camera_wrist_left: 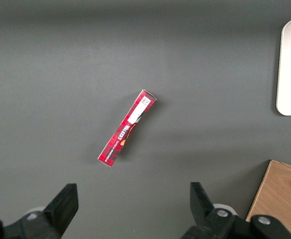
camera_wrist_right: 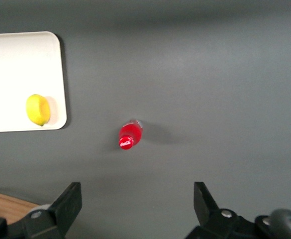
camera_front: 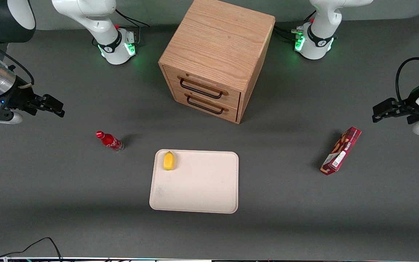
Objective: Place coke bottle on tray
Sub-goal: 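Move the open right gripper down toward the red Coca-Cola bottle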
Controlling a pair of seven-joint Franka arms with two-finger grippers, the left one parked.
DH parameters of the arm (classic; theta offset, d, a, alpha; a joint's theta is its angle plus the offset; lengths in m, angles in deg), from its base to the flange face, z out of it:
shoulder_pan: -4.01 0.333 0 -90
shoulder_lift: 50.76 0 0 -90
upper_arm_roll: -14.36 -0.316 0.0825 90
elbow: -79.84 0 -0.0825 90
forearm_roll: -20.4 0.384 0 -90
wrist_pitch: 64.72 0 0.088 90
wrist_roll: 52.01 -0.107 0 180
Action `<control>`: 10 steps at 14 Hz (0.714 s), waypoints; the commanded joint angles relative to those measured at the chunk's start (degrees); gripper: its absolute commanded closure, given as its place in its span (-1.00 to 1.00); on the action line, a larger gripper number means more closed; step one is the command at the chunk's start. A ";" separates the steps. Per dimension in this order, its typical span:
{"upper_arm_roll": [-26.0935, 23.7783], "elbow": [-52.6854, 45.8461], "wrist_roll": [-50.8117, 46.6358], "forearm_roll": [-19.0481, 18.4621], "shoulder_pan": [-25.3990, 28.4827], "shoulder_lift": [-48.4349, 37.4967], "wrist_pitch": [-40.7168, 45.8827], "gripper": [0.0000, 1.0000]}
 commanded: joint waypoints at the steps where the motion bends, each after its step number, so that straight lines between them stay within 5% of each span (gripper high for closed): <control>1: -0.41 -2.78 1.27 2.70 -0.75 1.33 3.40 -1.00; 7: -0.85 1.50 2.41 2.53 -0.40 2.91 1.93 -1.00; 10: -1.46 11.94 4.17 2.53 -0.40 1.77 -8.49 -1.00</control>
